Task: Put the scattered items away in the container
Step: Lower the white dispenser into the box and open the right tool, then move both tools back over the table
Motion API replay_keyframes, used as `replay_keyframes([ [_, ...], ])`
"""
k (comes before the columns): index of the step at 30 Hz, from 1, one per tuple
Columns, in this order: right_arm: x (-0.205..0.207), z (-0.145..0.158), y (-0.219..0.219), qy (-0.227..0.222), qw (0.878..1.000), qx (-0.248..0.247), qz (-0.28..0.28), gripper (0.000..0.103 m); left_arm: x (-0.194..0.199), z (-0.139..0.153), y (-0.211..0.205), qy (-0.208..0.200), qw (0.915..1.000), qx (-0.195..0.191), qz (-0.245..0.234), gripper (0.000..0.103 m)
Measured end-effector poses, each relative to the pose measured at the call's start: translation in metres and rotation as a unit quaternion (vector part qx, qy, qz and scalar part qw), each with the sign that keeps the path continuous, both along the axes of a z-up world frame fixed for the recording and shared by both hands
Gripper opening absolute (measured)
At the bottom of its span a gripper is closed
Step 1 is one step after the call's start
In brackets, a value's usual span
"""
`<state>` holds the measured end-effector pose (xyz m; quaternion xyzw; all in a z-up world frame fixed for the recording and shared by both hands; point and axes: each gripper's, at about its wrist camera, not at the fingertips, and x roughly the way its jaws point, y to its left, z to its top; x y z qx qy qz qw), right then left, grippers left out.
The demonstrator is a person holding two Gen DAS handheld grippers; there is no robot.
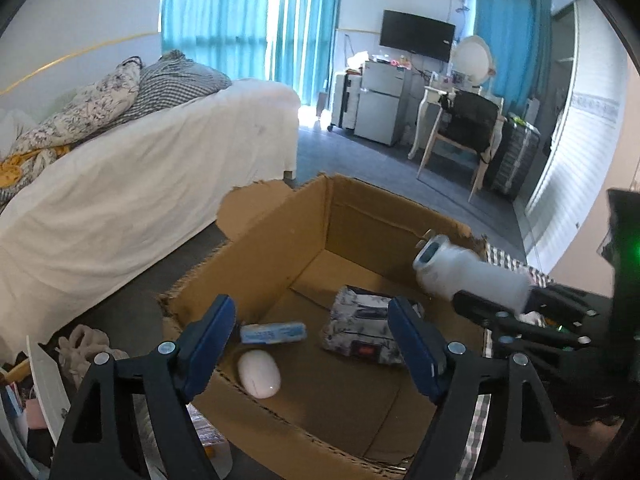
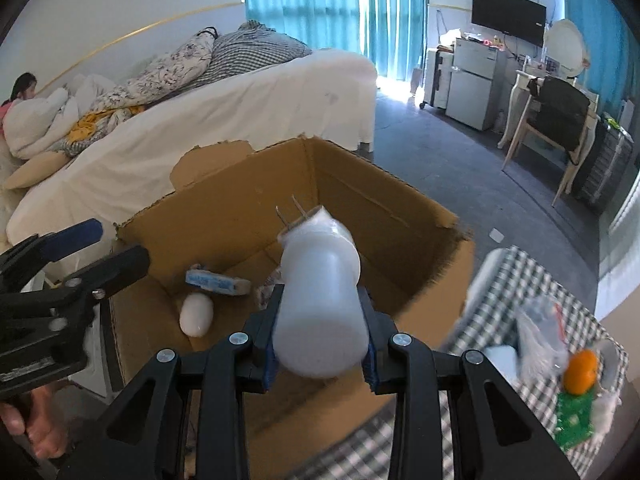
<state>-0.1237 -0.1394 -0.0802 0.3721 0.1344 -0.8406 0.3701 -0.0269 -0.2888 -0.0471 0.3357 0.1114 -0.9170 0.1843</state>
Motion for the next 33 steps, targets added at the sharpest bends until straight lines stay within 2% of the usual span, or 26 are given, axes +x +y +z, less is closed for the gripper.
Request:
replay_keyframes([
  [6,-0.001,-0.001,-0.009,0.010,1.000,-0.009,-0.004,0.032,0.005,0.002,-0.010,0.001,1.0000,0.001,0.009,0.081],
  [11,0.000,0.004,0.002,0.014,1.000,-0.010,-0.016,0.032,0.005,0.002,-0.007,0.001,1.0000,-0.001,0.003,0.081],
  [12,0.001,0.005,0.006,0.015,1.000,-0.010,-0.020,0.035,0.006,0.002,-0.005,0.002,1.0000,-0.002,-0.001,0.081],
  [14,0.003,0.010,0.014,0.021,0.999,-0.013,-0.031,0.058,0.005,0.004,0.002,0.003,0.9999,-0.006,-0.010,0.081],
  [17,0.008,0.018,0.039,0.034,0.998,-0.019,-0.056,0.062,0.002,0.007,0.017,0.004,0.9995,-0.011,-0.029,0.082],
  [18,0.009,0.021,0.048,0.035,0.997,-0.021,-0.063,0.064,0.000,0.008,0.024,0.004,0.9993,-0.011,-0.036,0.085],
  [20,0.011,0.027,0.068,0.043,0.995,-0.022,-0.086,0.078,-0.004,0.008,0.036,0.005,0.9988,-0.012,-0.047,0.091],
  [22,0.014,0.034,0.093,0.056,0.992,-0.023,-0.110,0.085,-0.006,0.010,0.050,0.007,0.9981,-0.008,-0.060,0.093],
  [27,0.026,0.049,0.162,0.087,0.982,-0.014,-0.168,0.095,-0.009,0.018,0.088,0.017,0.9957,-0.004,-0.091,0.103],
  [30,0.032,0.052,0.204,0.099,0.975,-0.012,-0.197,0.102,-0.012,0.025,0.121,0.022,0.9937,-0.012,-0.109,0.103],
  [33,0.029,0.051,0.238,0.099,0.971,-0.006,-0.216,0.103,-0.018,0.029,0.152,0.016,0.9919,-0.025,-0.124,0.103],
])
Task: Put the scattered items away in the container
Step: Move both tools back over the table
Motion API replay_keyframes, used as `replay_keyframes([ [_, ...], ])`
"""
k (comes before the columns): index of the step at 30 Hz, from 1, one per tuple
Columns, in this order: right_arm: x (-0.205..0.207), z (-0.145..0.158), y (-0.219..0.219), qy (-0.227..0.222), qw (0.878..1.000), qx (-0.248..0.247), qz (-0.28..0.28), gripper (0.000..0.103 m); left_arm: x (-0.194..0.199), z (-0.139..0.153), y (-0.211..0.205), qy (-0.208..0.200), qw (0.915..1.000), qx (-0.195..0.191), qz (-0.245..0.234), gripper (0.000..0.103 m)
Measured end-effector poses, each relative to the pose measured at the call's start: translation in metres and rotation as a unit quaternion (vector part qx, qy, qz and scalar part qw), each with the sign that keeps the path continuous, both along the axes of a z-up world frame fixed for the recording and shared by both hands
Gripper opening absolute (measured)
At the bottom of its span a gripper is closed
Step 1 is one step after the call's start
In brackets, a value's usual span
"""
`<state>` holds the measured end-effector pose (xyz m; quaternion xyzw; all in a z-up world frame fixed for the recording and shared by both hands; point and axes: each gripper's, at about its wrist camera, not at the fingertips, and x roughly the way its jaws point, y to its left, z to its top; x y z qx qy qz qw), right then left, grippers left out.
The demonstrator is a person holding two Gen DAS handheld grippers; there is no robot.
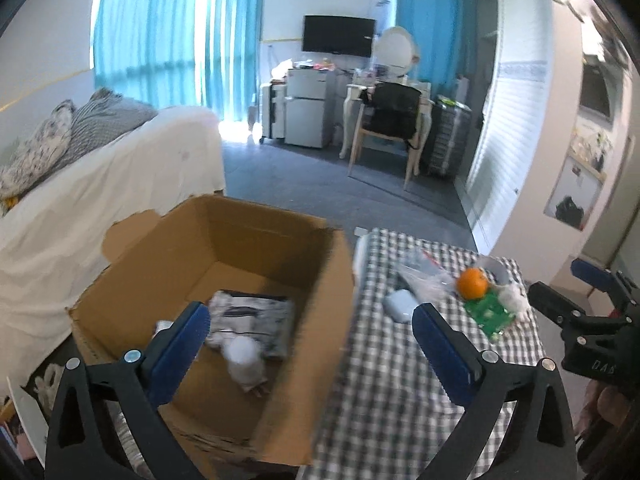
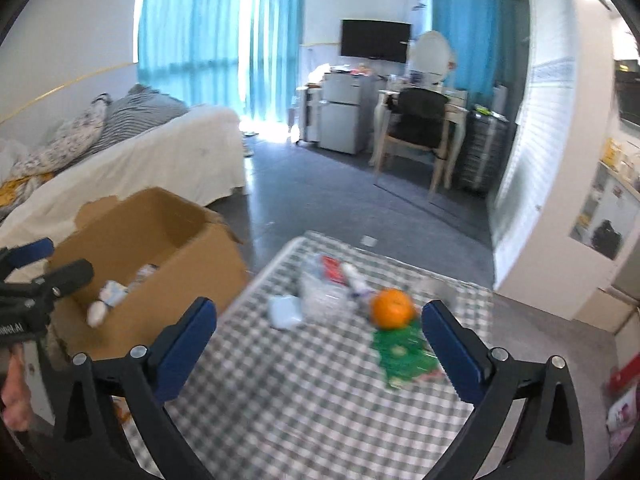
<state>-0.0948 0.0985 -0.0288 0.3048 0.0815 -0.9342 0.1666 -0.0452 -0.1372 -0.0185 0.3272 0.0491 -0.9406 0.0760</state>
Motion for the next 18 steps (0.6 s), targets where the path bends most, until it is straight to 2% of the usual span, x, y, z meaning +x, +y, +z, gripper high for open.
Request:
replay_keyframes([
  [8,-0.028,-0.020,0.083,-0.033,0.998,-0.002,-0.052,0.103,-0.016,-0.005,0.059,-0.009,0.9991,-0.023,-0.035,0.103],
  [18,-0.072,-0.058,0.109,-0.057,0.997,0.026,-0.041,0.103,-0.049,-0.030,0.106,-0.019,0.9962,-0.051,-0.068,0.103],
])
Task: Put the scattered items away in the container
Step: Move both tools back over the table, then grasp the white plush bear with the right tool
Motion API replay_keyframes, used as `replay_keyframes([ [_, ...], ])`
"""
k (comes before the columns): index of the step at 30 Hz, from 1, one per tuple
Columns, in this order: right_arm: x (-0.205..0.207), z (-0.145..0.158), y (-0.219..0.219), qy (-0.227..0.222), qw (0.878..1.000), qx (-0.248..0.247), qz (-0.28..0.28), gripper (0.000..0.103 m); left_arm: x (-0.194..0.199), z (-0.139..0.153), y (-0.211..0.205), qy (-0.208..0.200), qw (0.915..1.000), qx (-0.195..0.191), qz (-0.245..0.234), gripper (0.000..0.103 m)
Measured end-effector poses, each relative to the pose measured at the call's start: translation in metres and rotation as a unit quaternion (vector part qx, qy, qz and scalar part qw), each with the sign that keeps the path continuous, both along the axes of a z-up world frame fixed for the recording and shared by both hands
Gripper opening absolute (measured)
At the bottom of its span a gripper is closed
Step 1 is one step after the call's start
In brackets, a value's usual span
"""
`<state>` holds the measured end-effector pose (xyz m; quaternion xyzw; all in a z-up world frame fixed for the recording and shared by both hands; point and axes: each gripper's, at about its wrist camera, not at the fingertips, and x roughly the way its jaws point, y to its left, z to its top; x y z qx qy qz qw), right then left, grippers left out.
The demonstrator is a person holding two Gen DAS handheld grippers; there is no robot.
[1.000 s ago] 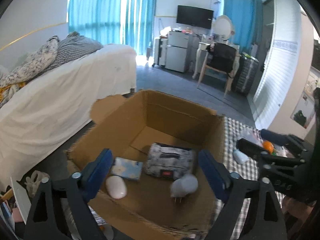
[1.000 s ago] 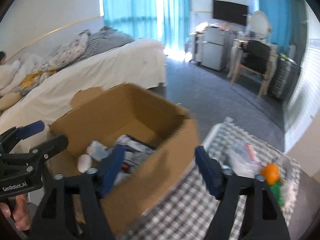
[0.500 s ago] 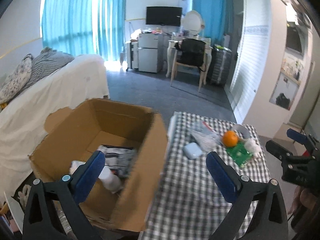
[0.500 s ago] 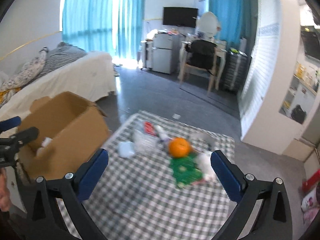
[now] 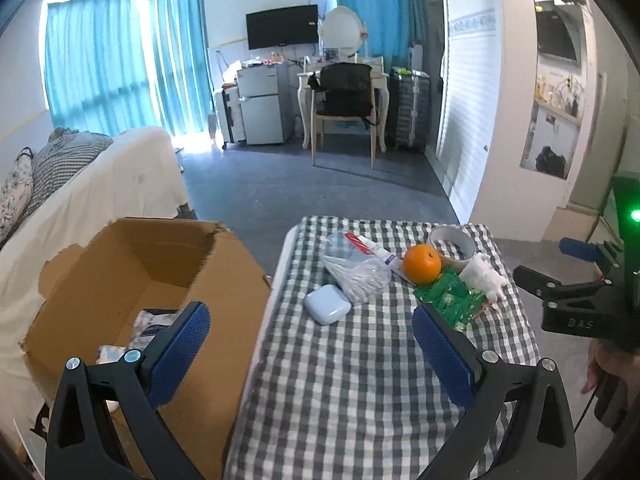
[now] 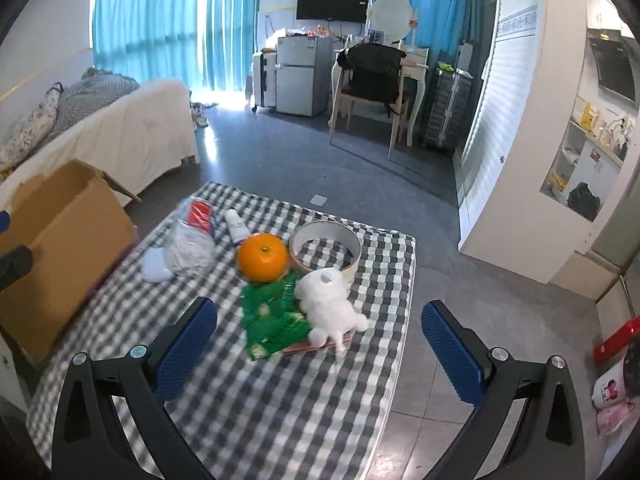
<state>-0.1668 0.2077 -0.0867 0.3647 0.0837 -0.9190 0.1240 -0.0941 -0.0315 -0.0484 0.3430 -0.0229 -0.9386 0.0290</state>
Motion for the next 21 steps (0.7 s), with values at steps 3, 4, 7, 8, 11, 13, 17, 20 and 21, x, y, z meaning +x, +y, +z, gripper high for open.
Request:
replay_keyframes([
  [3,-0.017,-0.016,0.004,-0.013,1.000,-0.007,0.010,0.103,-0.007,-0.010,0.005,-0.006,1.0000,0.001,-0.001,0.103],
  [4,-0.024,-0.020,0.005,-0.017,1.000,-0.009,0.012,0.103,-0.011,-0.013,0.007,-0.009,1.0000,0.002,0.000,0.103],
  [7,-0.044,-0.035,0.006,-0.031,0.999,-0.007,0.020,0.103,-0.016,-0.021,0.009,-0.015,0.9999,0.003,-0.002,0.103],
  [8,-0.049,-0.040,0.007,-0.036,0.999,-0.006,0.023,0.103,-0.019,-0.023,0.011,-0.016,0.9999,0.001,-0.001,0.103],
  [11,-0.063,-0.055,0.008,-0.053,0.998,0.000,0.031,0.103,-0.025,-0.031,0.013,-0.023,0.9997,-0.003,-0.001,0.103],
  [13,-0.068,-0.062,0.008,-0.062,0.997,0.001,0.033,0.102,-0.029,-0.036,0.014,-0.028,0.9996,-0.005,0.000,0.103],
  [17,-0.077,-0.077,0.011,-0.078,0.997,-0.001,0.028,0.102,-0.035,-0.044,0.014,-0.035,0.9993,-0.008,0.000,0.103],
  [20,-0.079,-0.084,0.014,-0.086,0.996,-0.005,0.019,0.097,-0.038,-0.050,0.015,-0.043,0.9990,-0.009,0.002,0.103],
  [21,-0.079,-0.085,0.015,-0.091,0.996,-0.011,0.019,0.092,-0.039,-0.051,0.015,-0.044,0.9990,-0.010,0.002,0.103],
])
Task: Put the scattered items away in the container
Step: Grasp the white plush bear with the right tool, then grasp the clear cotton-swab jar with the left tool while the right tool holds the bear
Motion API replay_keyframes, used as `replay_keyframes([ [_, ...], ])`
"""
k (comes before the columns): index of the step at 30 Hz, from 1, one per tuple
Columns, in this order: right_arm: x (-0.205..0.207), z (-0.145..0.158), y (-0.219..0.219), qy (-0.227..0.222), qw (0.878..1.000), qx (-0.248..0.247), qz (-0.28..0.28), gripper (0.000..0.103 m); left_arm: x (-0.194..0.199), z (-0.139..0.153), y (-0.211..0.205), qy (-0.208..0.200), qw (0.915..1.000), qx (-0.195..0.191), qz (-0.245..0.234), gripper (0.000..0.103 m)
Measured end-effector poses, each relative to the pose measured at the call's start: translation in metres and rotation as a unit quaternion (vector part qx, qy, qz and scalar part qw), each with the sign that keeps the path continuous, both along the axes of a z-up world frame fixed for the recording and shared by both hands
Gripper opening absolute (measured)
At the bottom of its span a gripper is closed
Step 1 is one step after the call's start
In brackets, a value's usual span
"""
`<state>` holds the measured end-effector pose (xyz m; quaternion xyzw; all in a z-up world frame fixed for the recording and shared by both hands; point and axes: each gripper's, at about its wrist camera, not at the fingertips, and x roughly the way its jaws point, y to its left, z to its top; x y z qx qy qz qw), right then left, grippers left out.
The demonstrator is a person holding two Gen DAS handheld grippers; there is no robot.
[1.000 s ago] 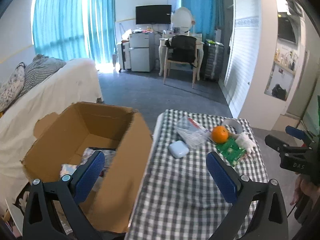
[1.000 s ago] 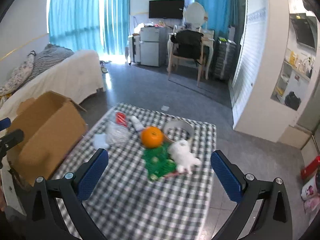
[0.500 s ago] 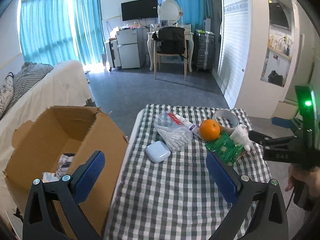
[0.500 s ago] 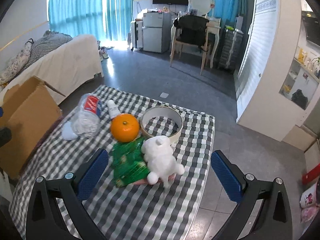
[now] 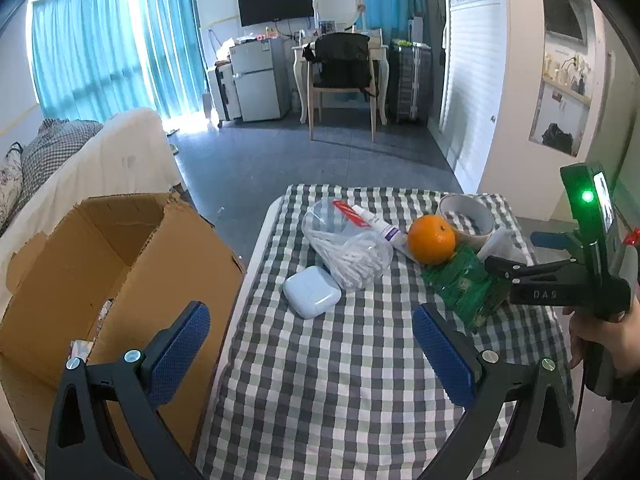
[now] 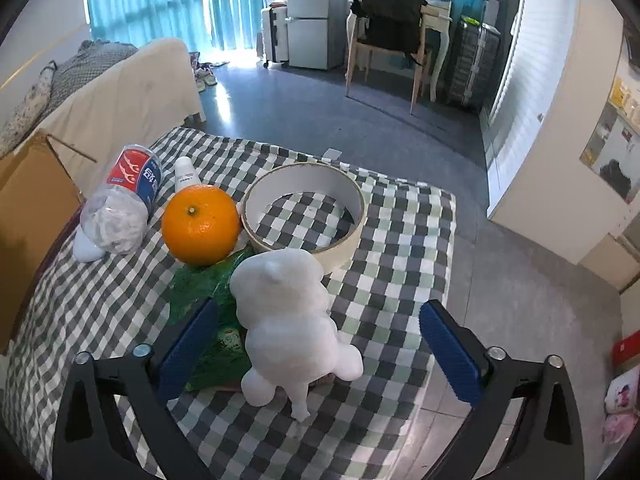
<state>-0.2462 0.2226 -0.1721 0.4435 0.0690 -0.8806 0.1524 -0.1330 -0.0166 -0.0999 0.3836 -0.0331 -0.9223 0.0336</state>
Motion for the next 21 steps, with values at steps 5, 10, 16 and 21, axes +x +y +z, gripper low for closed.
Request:
replay_keyframes([
  [5,-0.001,-0.009,-0.001,-0.027,1.000,-0.002,0.009,0.049,-0.002,-0.003,-0.001,-0.002,1.0000,0.000,-0.001,0.103],
  [10,0.004,-0.007,0.003,-0.025,1.000,-0.017,0.000,0.048,-0.001,-0.004,0.000,-0.003,1.0000,0.000,-0.001,0.103],
  [16,0.015,0.010,0.007,-0.005,1.000,-0.029,-0.003,0.048,-0.008,-0.006,0.001,-0.005,1.0000,0.002,0.004,0.103],
  [21,0.033,0.035,0.008,0.023,0.999,-0.042,-0.004,0.048,-0.025,-0.005,0.009,0.007,0.9998,0.008,0.014,0.103],
])
